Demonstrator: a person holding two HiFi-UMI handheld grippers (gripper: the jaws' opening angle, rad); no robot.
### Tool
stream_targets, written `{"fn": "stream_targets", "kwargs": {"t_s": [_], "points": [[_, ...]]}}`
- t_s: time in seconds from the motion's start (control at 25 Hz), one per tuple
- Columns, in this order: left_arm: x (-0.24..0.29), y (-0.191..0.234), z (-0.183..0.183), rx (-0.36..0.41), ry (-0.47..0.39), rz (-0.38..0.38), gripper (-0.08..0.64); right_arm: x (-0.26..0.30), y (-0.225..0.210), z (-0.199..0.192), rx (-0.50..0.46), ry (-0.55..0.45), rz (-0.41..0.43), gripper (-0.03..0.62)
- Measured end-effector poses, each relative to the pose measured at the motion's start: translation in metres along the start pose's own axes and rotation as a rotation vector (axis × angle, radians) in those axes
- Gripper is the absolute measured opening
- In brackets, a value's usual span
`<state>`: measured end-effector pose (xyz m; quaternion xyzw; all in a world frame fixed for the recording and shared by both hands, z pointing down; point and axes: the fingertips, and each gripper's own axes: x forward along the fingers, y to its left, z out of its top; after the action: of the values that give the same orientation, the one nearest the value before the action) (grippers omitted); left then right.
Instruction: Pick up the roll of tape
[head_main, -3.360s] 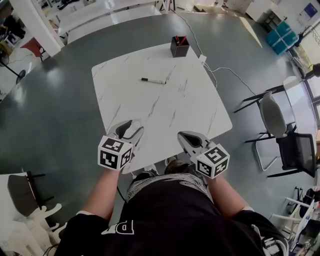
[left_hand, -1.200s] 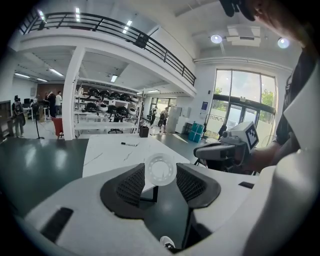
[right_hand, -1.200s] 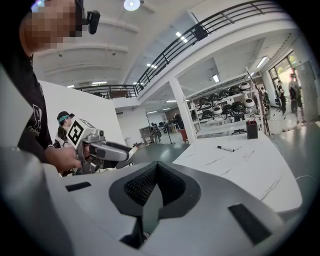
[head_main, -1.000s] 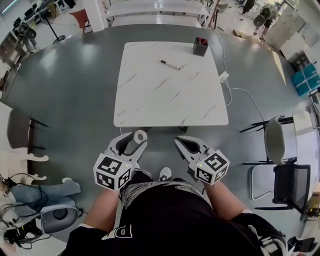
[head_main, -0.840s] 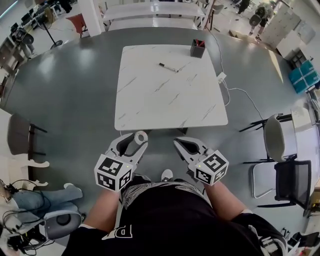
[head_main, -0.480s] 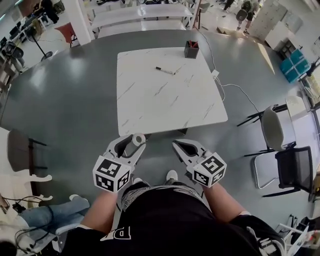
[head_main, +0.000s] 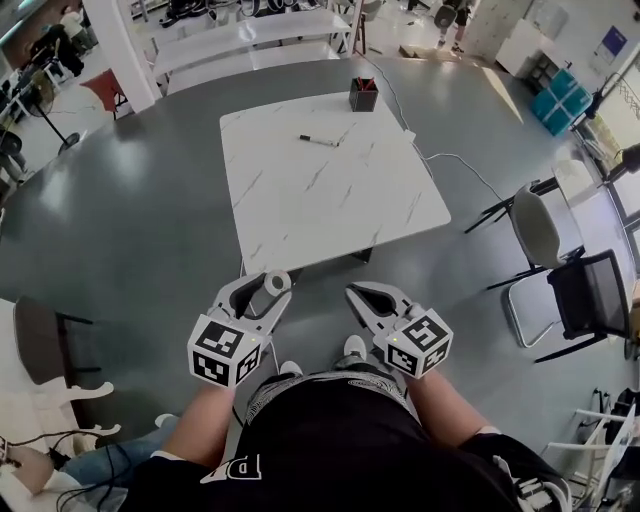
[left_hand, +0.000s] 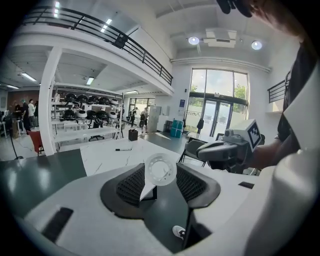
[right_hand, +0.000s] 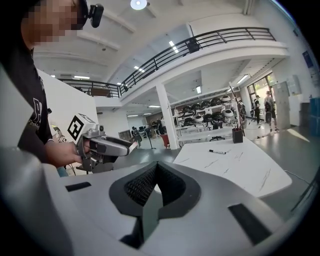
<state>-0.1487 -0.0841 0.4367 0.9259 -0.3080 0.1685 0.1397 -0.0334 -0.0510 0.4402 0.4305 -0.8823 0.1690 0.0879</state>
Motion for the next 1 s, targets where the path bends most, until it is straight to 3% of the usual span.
{"fn": "stream_targets", "kwargs": {"t_s": [0.32,1.0], "points": [[-0.015,0.008,-0.01,0.008,0.004,-0.036,0.209,0.002,0.021,-0.014,0.025,0.009,-0.051,0.003],[-0.03,0.012,-0.011,0.006,-0.009,-0.04,0.209,0.01,0.039,-0.012,0.006,0.018,-0.043,0.003]]}}
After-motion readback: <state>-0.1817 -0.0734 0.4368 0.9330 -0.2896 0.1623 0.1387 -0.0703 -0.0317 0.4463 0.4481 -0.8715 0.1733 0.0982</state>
